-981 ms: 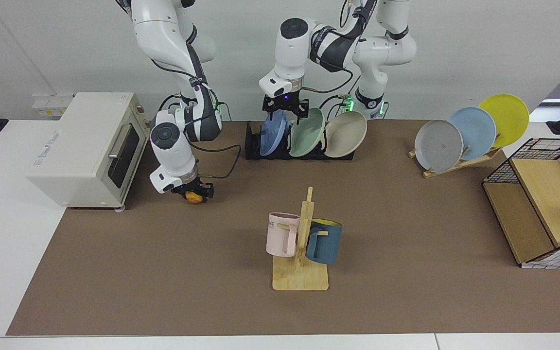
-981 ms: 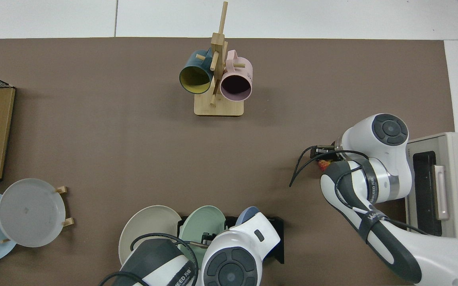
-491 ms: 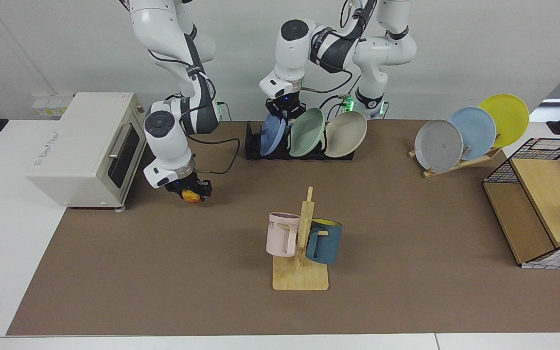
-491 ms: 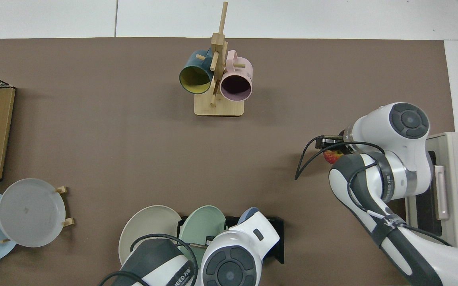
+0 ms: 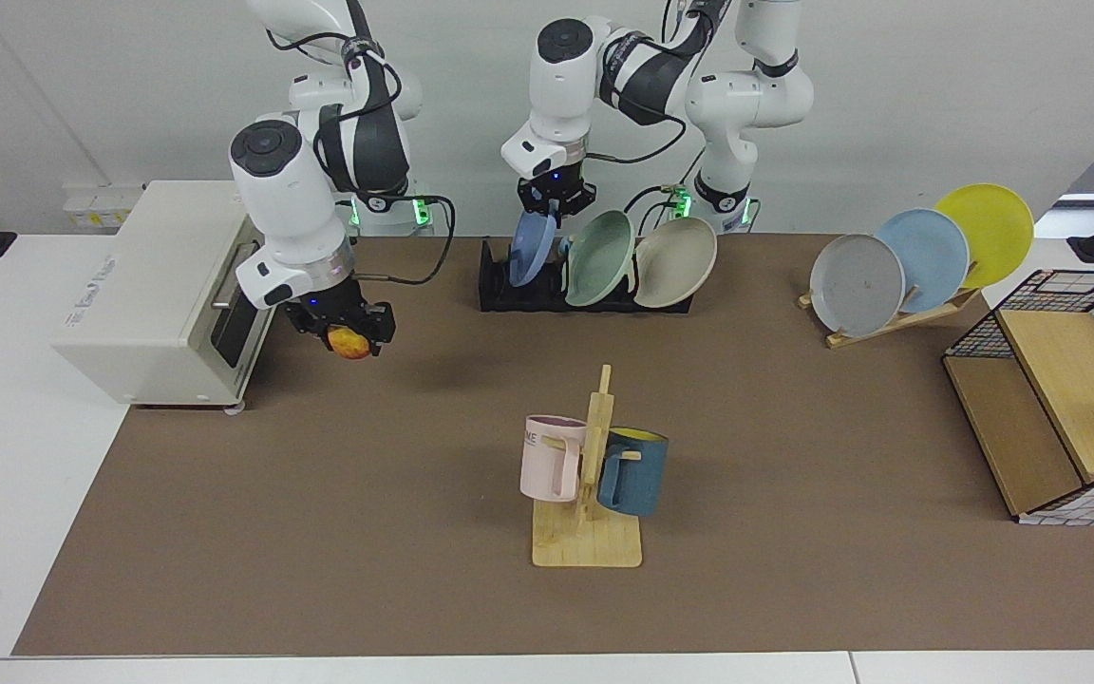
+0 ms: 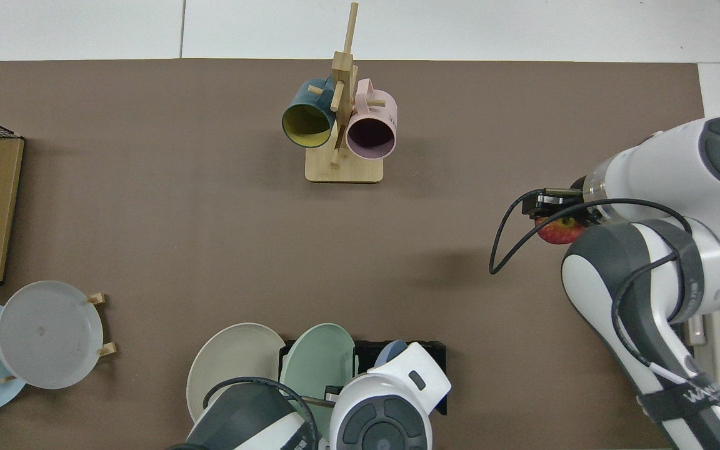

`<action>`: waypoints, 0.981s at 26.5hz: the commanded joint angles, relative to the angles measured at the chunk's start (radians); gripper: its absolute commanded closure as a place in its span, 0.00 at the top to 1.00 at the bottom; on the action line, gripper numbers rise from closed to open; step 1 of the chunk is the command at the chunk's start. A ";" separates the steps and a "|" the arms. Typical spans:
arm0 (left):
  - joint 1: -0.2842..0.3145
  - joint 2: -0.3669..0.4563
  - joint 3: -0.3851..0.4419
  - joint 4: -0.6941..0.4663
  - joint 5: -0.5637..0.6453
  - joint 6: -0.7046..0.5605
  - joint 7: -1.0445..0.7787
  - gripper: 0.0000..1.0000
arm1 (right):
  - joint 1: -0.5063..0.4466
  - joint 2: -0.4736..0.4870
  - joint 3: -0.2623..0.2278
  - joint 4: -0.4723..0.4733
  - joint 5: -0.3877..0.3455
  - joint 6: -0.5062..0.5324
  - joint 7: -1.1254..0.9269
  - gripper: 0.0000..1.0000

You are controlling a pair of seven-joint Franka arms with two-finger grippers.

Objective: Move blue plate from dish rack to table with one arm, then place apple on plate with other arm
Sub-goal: 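Lift the blue plate up out of the dish rack with the left gripper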

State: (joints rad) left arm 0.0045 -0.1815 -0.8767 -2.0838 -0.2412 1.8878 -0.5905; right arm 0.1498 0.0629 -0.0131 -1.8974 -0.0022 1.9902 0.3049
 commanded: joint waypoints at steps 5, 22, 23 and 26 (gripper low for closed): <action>-0.001 -0.012 0.076 0.125 0.002 -0.131 0.003 0.00 | -0.012 0.003 0.005 0.017 -0.009 -0.021 -0.026 0.00; 0.009 0.132 0.404 0.191 -0.010 0.033 0.360 0.00 | -0.013 -0.005 0.001 0.020 -0.009 -0.042 -0.041 0.00; 0.009 0.142 0.419 0.192 -0.033 0.039 0.400 0.00 | -0.013 -0.005 0.001 0.020 -0.009 -0.042 -0.041 0.00; 0.009 0.148 0.478 0.182 -0.163 0.059 0.546 0.00 | -0.013 -0.005 0.001 0.020 -0.009 -0.042 -0.041 0.00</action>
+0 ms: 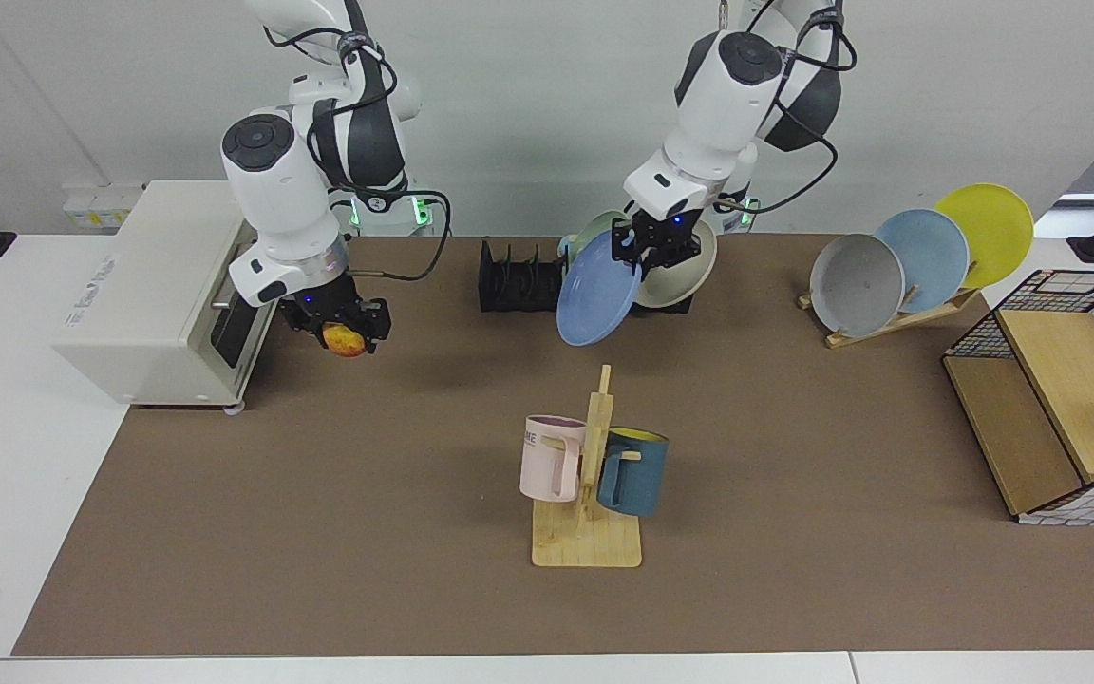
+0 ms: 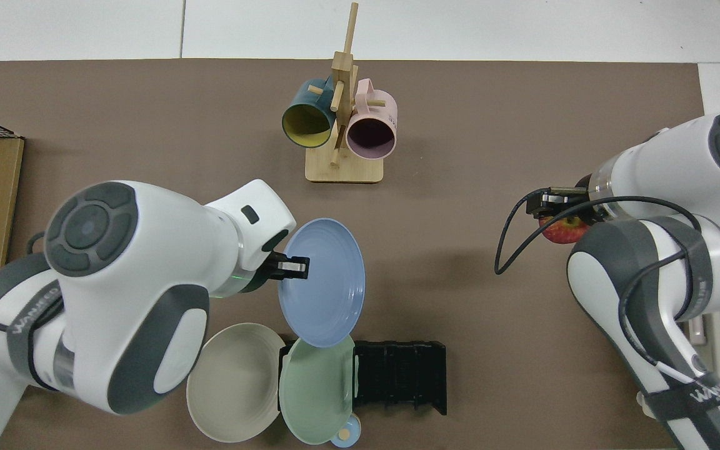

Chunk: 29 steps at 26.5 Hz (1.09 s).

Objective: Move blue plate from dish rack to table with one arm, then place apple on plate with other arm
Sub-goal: 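Lift the blue plate up out of the dish rack with the left gripper, then lower the plate with the left gripper while the right gripper lifts the apple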

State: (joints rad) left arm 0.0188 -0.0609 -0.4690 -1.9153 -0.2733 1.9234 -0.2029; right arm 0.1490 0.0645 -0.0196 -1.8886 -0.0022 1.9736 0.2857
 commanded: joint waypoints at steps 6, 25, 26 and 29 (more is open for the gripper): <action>0.003 0.084 0.118 -0.004 -0.246 0.051 0.299 0.00 | -0.011 -0.008 0.007 0.011 -0.009 -0.025 -0.022 0.00; 0.015 0.311 0.173 -0.036 -0.458 0.216 0.611 0.00 | -0.012 -0.009 0.007 0.013 -0.009 -0.038 -0.022 0.00; 0.015 0.322 0.173 -0.036 -0.457 0.218 0.611 0.00 | -0.011 -0.009 0.007 0.013 -0.009 -0.038 -0.022 0.00; 0.018 0.369 0.173 -0.036 -0.460 0.224 0.625 0.00 | -0.011 -0.009 0.007 0.013 -0.009 -0.036 -0.022 0.00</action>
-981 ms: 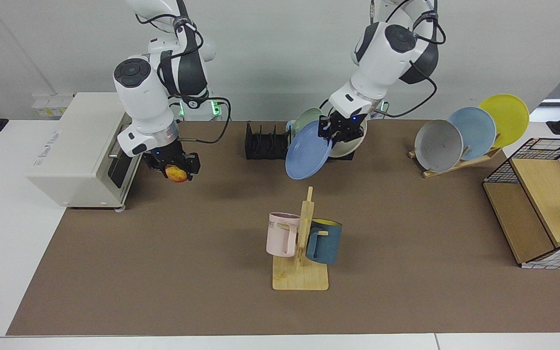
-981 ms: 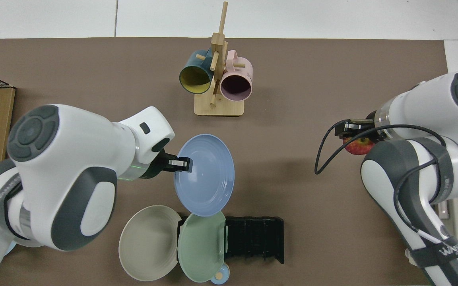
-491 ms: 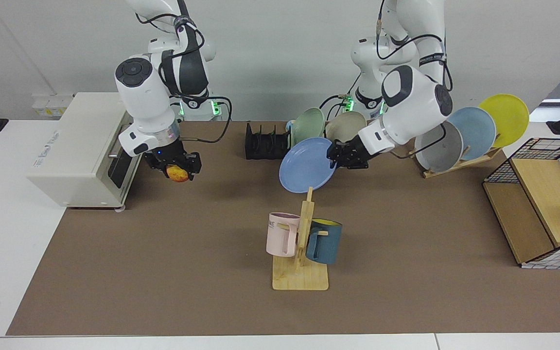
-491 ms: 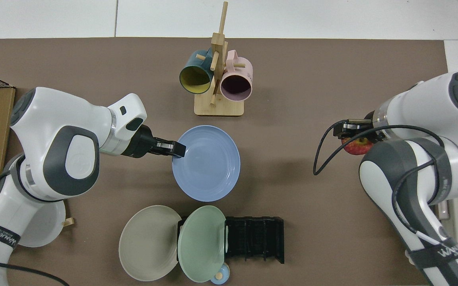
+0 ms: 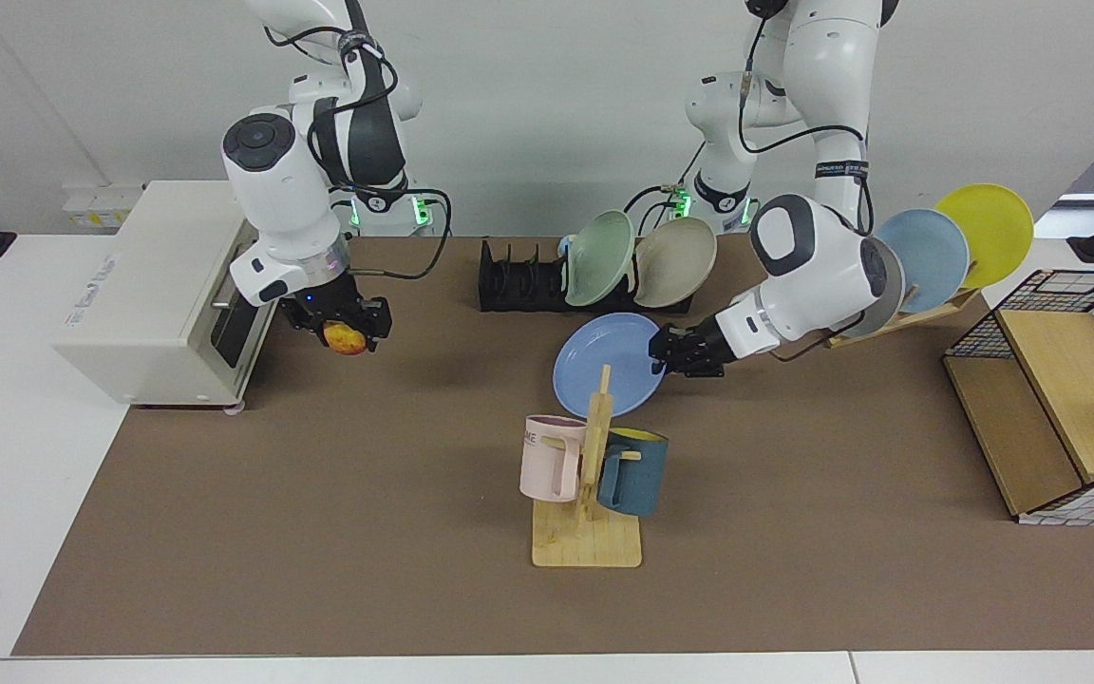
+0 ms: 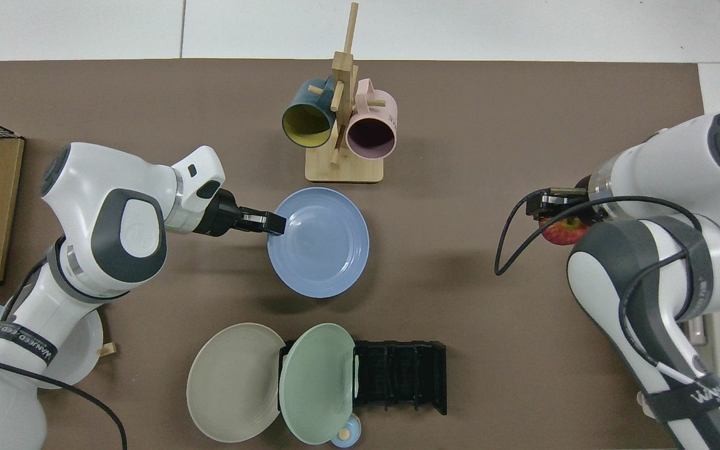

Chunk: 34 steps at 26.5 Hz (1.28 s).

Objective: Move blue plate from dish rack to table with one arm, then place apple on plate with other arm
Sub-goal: 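Lower the plate with the left gripper while the right gripper lifts the apple, then carry the apple over the plate with the right gripper while the left gripper retracts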

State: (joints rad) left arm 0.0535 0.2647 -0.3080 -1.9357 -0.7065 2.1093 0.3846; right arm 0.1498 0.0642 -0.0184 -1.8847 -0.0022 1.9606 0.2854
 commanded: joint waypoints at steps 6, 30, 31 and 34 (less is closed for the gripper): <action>-0.020 0.054 0.012 -0.040 -0.030 0.051 0.068 0.00 | -0.012 -0.012 0.006 0.004 -0.009 -0.023 -0.022 0.00; -0.037 -0.047 0.003 0.017 0.251 -0.006 -0.191 0.52 | 0.082 0.012 0.009 -0.011 -0.004 0.052 0.096 0.00; -0.040 -0.064 0.007 0.024 0.284 -0.021 -0.205 0.52 | 0.096 0.017 0.011 -0.008 -0.004 0.052 0.121 0.00; -0.043 -0.125 0.024 0.088 0.440 -0.110 -0.256 0.57 | 0.164 0.038 0.011 0.018 -0.001 0.052 0.222 0.00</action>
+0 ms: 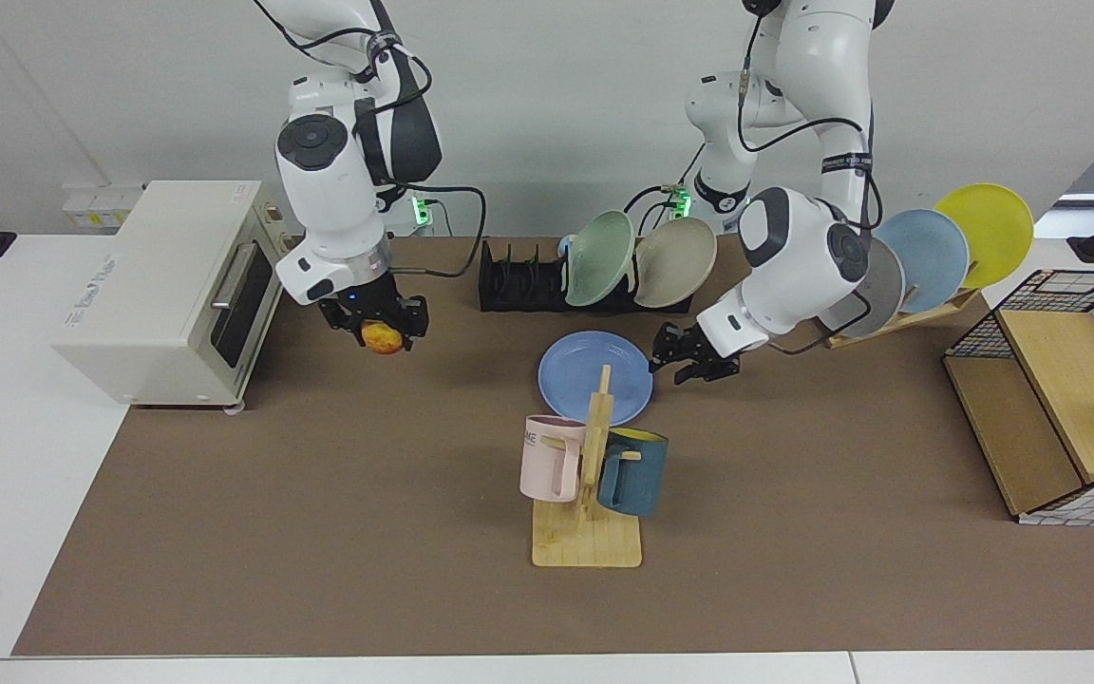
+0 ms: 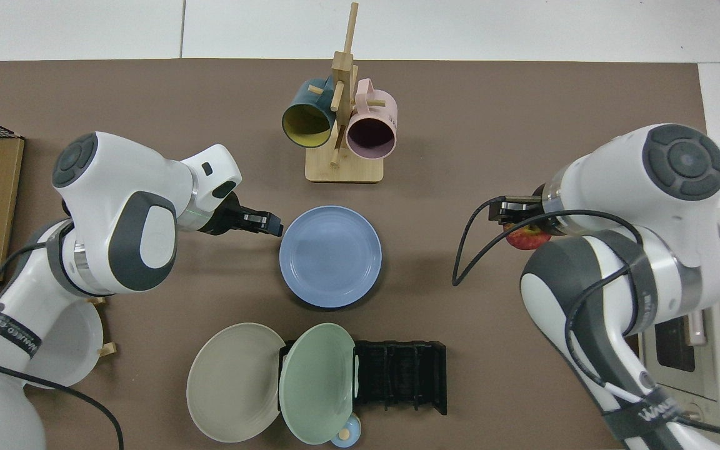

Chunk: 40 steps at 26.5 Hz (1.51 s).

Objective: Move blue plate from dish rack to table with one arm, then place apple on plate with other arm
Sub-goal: 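Carry the apple over the plate with the right gripper while the left gripper retracts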

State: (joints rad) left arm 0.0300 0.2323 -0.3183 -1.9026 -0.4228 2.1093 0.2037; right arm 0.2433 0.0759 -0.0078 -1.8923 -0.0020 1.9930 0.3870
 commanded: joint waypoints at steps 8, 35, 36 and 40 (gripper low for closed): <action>-0.035 -0.151 0.061 0.257 0.305 -0.396 -0.090 0.64 | 0.200 0.103 -0.001 0.094 -0.003 0.020 0.335 0.00; -0.019 -0.269 0.064 0.312 0.403 -0.519 -0.082 1.00 | 0.429 0.433 0.000 0.187 0.063 0.329 0.727 0.00; -0.019 -0.269 0.062 0.318 0.409 -0.520 -0.086 1.00 | 0.432 0.433 0.000 0.187 0.077 0.328 0.727 0.08; -0.021 -0.269 0.064 0.327 0.417 -0.546 -0.090 1.00 | 0.435 0.432 0.000 0.187 0.088 0.314 0.727 1.00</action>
State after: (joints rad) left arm 0.0176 -0.0386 -0.2608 -1.6043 -0.0360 1.6059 0.1286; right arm 0.6711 0.5055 -0.0048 -1.7279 0.0620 2.3161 1.0900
